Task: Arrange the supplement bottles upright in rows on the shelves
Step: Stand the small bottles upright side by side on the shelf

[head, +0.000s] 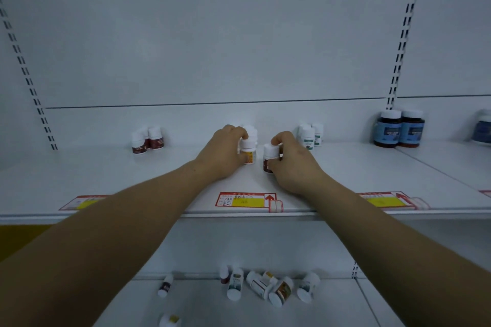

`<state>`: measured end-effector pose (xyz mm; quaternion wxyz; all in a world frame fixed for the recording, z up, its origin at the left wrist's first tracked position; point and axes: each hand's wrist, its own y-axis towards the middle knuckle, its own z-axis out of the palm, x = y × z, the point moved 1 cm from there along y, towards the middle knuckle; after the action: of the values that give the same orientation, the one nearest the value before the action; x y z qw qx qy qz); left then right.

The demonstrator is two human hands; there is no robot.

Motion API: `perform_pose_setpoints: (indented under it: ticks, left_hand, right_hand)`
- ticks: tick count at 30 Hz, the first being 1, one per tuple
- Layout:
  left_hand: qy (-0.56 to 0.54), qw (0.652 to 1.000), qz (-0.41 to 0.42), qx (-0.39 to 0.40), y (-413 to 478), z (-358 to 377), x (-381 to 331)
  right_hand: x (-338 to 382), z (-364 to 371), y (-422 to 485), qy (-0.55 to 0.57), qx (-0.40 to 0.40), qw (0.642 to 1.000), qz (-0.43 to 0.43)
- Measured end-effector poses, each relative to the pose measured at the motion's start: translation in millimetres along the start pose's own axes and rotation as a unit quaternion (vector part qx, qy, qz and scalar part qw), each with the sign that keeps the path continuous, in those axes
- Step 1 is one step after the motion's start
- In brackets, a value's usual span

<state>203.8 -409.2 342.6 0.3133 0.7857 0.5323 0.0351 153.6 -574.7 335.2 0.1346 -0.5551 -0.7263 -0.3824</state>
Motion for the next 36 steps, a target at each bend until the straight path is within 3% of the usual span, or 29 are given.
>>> perform_pose_setpoints:
  ticks: [10, 15, 21, 29, 36]
  left_hand:
    - [-0.045, 0.997, -0.050, 0.040, -12, -22, 8]
    - [-0.009, 0.990, -0.112, 0.089, -41, -65, 60]
    - [0.063, 0.967, -0.172, 0.177, -85, -123, 151]
    - [0.088, 0.943, -0.184, 0.263, -110, -139, 224]
    - [0.117, 0.947, -0.164, 0.251, -112, -131, 228]
  right_hand:
    - [20, -8, 11, 0.050, -0.031, 0.998, -0.027]
    - [69, 10, 32, 0.078, 0.036, 0.995, -0.043]
    - [130, 86, 53, 0.090, 0.082, 0.992, -0.030]
    - [172, 175, 69, 0.014, 0.101, 0.995, 0.008]
    - [182, 199, 97, -0.063, 0.076, 0.995, 0.015]
